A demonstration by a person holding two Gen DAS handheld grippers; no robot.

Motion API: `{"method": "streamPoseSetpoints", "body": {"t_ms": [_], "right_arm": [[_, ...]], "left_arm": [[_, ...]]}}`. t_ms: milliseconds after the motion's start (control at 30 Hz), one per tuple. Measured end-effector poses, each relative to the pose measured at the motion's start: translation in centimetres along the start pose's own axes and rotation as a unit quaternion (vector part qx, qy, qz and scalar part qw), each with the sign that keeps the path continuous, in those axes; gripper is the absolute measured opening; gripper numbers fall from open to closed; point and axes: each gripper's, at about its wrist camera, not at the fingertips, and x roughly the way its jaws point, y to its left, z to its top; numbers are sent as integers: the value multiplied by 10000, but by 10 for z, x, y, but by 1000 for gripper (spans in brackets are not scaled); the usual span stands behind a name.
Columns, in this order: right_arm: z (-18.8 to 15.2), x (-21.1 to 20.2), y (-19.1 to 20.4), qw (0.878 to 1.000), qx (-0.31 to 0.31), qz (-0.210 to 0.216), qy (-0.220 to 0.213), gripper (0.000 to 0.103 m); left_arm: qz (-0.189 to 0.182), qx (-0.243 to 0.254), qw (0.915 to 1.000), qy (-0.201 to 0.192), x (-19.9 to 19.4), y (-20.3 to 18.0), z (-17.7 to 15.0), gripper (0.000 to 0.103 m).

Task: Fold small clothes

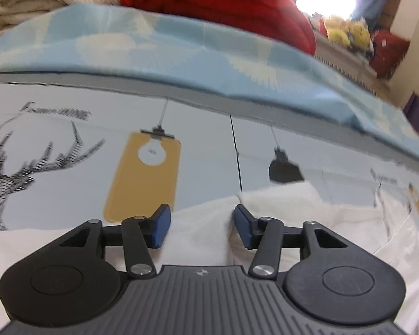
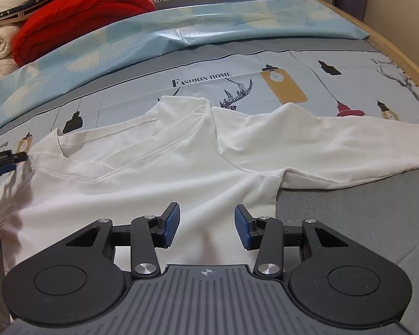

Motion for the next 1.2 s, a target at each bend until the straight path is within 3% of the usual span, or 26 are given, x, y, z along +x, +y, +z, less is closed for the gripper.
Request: {"method": "streamPoseSetpoints", "body": {"t_ms": [67,100,133,233,300,333,400,500,567,600,700,767,833,933,1000,1033,1133,1200], "right_arm": [[2,1,-2,10000,6,49,14,45],[3,2,-3,10000,2,63,16,45],[4,4,-4,10000,-4,64,23,45],[5,7,-9,10000,40,40,69,45],[4,9,-12,9999,92,11,93,45],[4,10,-13,9999,106,-3,103,45],[3,11,-14,9999,97,-15,116,45],[1,11,-15,9999,68,-33,119,45],[0,9,-16,9999,87,-29,107,45],[0,8,-16,9999,80,-28,99,45],[-3,7,-15,9999,16,-45,92,45],[-4,7,-17,9999,-4,-76,106,45],[-3,6,-22,9999,31,-123,94,45],[0,3,-33,9997,158,-174,49,45],[1,0,-41,9995,243,-192,5,45],[1,-1,-43,9994,267,-208,-16,45],[1,-6,-52,9993,329,-193,-54,45],[0,-11,-60,9989,441,-154,-78,45]], "left_arm": [[40,300,9995,-25,6,-5,-2,51],[-59,445,9990,-45,7,-7,-1,19],[-156,491,9987,-63,7,-8,0,0],[460,522,9956,-621,-2,-8,6,0],[733,347,9938,-762,-6,-5,10,0],[649,264,9952,-679,-7,-4,12,0],[75,234,9980,-584,-14,-7,11,2],[-572,651,9951,-475,-22,-23,4,9],[-946,764,9925,127,-6,-28,-2,10],[-724,800,9932,428,8,-27,-9,3],[-374,506,9973,369,11,-28,-10,2],[38,935,9956,63,-6,-49,-4,3],[-12,1153,9932,-181,-28,-62,-4,7],[-363,972,9937,432,-33,-64,-21,11],[-215,924,9861,1367,-10,-62,-49,20],[-195,1148,9882,999,-19,-66,-56,21],[424,2209,9669,1206,-50,-94,-57,22],[337,2271,9677,1039,-80,-100,-62,29]]}}
